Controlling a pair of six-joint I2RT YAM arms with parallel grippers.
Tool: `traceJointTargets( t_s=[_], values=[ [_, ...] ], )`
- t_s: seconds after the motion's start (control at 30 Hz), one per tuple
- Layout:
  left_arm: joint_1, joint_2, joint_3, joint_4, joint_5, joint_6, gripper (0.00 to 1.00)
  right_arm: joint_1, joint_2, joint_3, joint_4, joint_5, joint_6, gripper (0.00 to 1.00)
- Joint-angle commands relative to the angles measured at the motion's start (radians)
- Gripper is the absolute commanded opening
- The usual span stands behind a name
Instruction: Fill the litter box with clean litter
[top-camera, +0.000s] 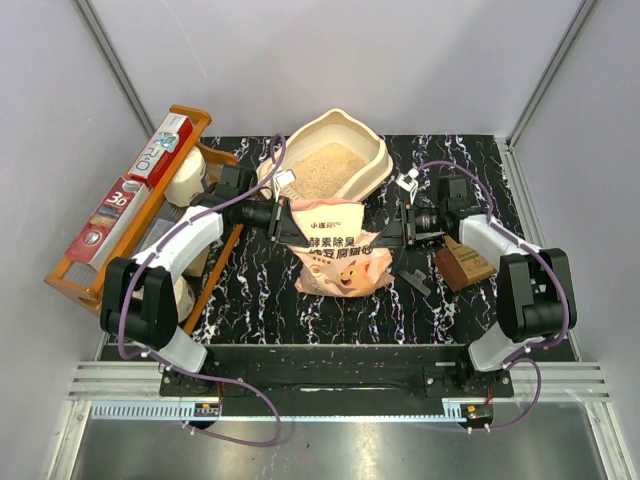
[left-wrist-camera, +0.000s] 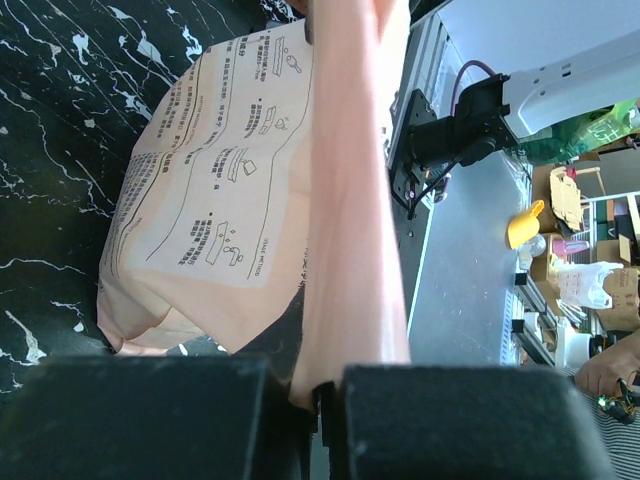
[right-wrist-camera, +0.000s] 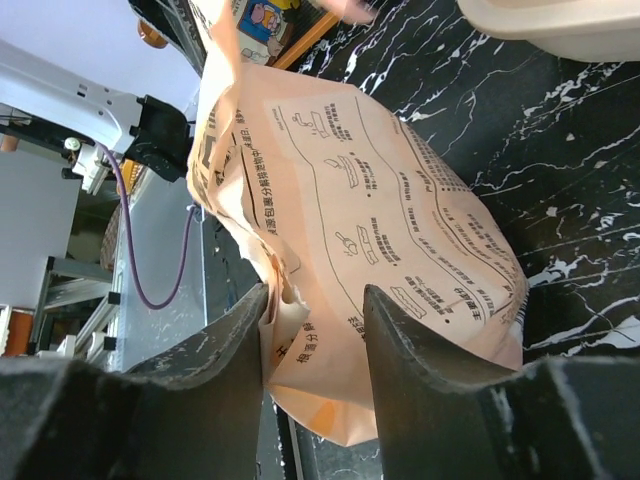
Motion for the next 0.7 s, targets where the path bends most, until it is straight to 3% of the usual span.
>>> traceJointTargets(
  t_s=[0.0, 0.1, 0.47, 0.67],
  values=[
    [-0.008, 0.013, 0.042, 0.007, 0.018, -0.011, 0.0, 0.038, -0.048, -0.08, 0.396, 0.05, 0.251, 0.48],
    [-0.008, 0.012, 0.043, 0.001, 0.02, -0.008, 0.0, 0.039, -0.07, -0.118, 0.504, 0.064, 0.351, 0.49],
    [-0.008, 0.042, 0.061, 0.059, 0.014, -0.077, 0.0, 0.064, -0.087, -0.121, 0.446, 0.027, 0.281, 0.53],
    [-0.008, 0.055, 0.084, 0.067, 0.012, -0.083, 0.0, 0.085, -0.064, -0.137, 0.508, 0.052, 0.31, 0.48]
  ],
)
